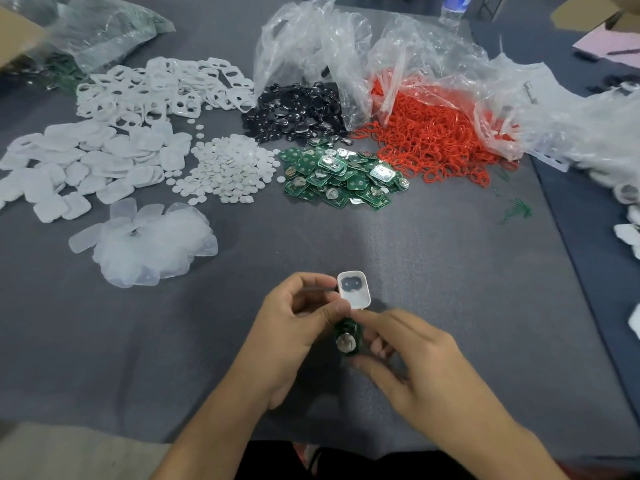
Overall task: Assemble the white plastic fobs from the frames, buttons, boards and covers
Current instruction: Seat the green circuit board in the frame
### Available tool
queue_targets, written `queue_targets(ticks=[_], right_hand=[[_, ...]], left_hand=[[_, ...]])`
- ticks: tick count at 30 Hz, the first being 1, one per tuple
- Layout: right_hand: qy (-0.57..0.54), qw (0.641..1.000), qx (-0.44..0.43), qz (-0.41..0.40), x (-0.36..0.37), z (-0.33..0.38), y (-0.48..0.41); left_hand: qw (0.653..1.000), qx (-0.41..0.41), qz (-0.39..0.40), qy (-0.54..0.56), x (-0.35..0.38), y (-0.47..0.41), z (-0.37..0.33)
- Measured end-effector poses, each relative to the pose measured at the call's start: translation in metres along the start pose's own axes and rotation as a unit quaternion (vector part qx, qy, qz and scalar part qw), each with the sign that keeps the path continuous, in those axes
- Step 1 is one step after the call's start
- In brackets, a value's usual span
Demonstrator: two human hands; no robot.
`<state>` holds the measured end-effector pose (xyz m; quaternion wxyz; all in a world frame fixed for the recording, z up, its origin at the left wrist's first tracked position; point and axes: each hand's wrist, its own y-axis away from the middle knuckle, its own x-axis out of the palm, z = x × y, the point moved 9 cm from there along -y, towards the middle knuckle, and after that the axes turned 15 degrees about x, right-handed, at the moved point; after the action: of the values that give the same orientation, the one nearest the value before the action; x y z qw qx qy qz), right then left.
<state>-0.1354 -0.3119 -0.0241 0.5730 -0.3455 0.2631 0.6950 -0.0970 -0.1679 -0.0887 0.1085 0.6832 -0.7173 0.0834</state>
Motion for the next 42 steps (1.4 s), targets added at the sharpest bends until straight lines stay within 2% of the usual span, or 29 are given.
queue_targets(ticks=[3,6,9,13,15,22,28,42], right_hand=[[0.003,1.0,-0.013,-0.005,-0.003,0.0,-0.004],[-0.007,1.0,0.003,-0.024,-0.014,-0.014,-0.022],[0.013,1.0,0.009,-0.018,-0.018,-0.024,-0.042],[0.041,0.999,0.006,0.0,-0.012,-0.031,-0.058],[0.049,0.999,0.003,0.009,-0.009,-0.034,-0.062],[0.056,0.998,-0.01,0.02,-0.005,-0.036,-0.065],[-0.007,0.999,-0.022,-0.024,-0.01,-0.031,-0.062],[0.064,0.997,-0.049,-0.008,-0.007,-0.016,-0.062]], left_hand=[[0.999,0.029,-0.027,-0.016,-0.006,-0.003,-0.004],[0.981,0.108,-0.033,-0.157,-0.016,-0.008,-0.024],[0.923,0.148,0.054,-0.351,-0.01,-0.014,-0.033],[0.867,0.161,0.139,-0.451,0.006,-0.019,-0.028],[0.856,0.18,0.142,-0.464,0.011,-0.021,-0.028],[0.851,0.199,0.129,-0.469,0.011,-0.024,-0.027],[0.849,0.198,0.131,-0.472,0.009,-0.025,-0.023],[0.845,0.198,0.125,-0.481,0.005,-0.027,-0.018]])
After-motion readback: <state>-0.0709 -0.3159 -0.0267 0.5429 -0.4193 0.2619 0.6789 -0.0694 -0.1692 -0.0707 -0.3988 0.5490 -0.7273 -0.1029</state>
